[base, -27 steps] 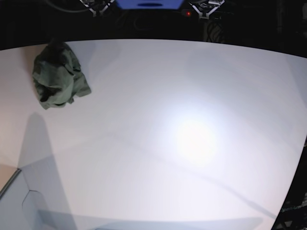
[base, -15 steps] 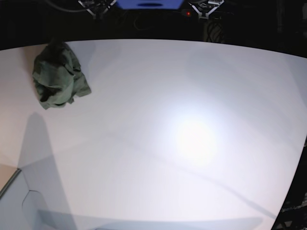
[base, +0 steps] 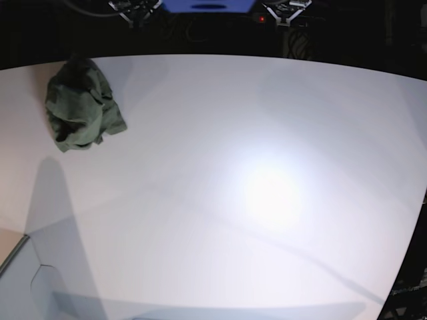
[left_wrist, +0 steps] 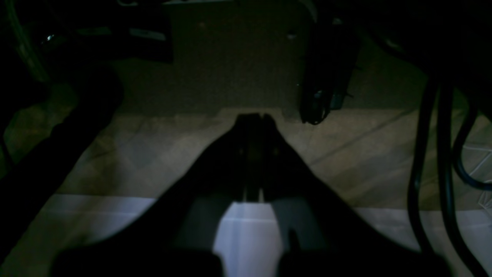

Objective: Layout the t-shirt on the table in an organized manner, then fold the t-shirt properly

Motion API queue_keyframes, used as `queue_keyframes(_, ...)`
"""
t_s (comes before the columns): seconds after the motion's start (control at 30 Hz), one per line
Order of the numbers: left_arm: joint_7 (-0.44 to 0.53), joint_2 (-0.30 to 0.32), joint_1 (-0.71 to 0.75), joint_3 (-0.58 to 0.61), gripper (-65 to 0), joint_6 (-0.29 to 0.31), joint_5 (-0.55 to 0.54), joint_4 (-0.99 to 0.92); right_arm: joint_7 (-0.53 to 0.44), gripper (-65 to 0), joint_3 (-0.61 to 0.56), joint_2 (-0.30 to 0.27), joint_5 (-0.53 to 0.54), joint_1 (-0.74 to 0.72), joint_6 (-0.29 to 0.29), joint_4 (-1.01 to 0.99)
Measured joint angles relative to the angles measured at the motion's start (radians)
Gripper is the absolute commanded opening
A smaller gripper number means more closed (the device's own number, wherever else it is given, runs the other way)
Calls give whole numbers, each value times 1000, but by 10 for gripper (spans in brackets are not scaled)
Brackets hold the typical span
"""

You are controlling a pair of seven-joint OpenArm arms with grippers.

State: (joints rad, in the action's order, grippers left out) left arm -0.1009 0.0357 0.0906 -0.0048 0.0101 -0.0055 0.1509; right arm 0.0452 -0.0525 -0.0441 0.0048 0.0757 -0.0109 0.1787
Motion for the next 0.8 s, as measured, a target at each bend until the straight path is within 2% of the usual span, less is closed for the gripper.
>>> queue_keyframes(0.57,0,0,0,0,-649,0,0,5,-1,-650,0,0,0,0,0,0)
queue_keyframes(0.67,5,4,35,0,-649,-1,1,105,-16,-650,0,-2,0,12,0,10)
queue_keyframes(0.8,11,16,150,0,-649,-3,0,293,-42,-650,-1,-21,0,119,11,162)
